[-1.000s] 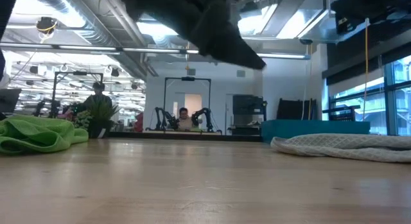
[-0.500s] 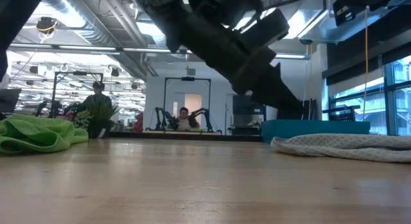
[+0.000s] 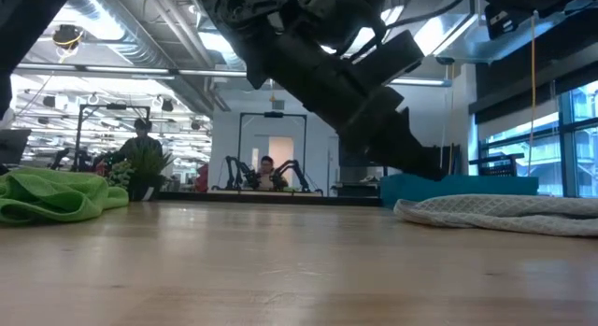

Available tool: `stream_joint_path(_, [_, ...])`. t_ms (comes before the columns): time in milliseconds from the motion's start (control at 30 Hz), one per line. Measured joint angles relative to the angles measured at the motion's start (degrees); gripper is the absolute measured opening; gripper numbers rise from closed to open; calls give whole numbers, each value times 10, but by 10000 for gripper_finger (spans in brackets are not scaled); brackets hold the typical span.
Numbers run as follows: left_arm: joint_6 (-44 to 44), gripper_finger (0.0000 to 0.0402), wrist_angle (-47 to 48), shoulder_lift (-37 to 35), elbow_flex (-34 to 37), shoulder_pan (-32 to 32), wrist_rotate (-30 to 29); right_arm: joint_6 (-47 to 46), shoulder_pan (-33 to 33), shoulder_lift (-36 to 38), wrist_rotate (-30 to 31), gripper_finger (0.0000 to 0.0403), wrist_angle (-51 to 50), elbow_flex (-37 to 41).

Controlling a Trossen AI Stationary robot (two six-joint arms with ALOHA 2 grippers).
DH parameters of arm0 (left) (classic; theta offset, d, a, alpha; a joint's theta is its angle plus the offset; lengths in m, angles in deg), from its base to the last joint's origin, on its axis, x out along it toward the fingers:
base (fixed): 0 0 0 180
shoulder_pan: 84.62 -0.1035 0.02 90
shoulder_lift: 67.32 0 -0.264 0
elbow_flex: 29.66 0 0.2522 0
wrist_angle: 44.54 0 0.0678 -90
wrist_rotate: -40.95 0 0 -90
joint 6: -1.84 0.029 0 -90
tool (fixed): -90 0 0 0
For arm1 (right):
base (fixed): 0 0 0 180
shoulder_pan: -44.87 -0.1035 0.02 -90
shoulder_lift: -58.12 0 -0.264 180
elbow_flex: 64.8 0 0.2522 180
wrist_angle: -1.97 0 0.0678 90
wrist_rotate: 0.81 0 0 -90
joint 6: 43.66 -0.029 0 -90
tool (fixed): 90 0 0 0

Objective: Roll microfiber towels into tight, uniform cylinder then place into a basket
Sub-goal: Fold the gray microfiber cloth

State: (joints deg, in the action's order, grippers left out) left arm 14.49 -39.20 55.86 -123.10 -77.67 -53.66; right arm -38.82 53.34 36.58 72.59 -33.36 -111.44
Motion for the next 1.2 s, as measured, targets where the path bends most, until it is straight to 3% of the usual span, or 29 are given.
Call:
stream_joint_path(400, [29,93,2,-1,0,15,-20,2,0,0,0,6,0,0])
stream_joint_path(1200, [4,90,-32,55,0,-2,-23,4,0,0,1,6,-6,0])
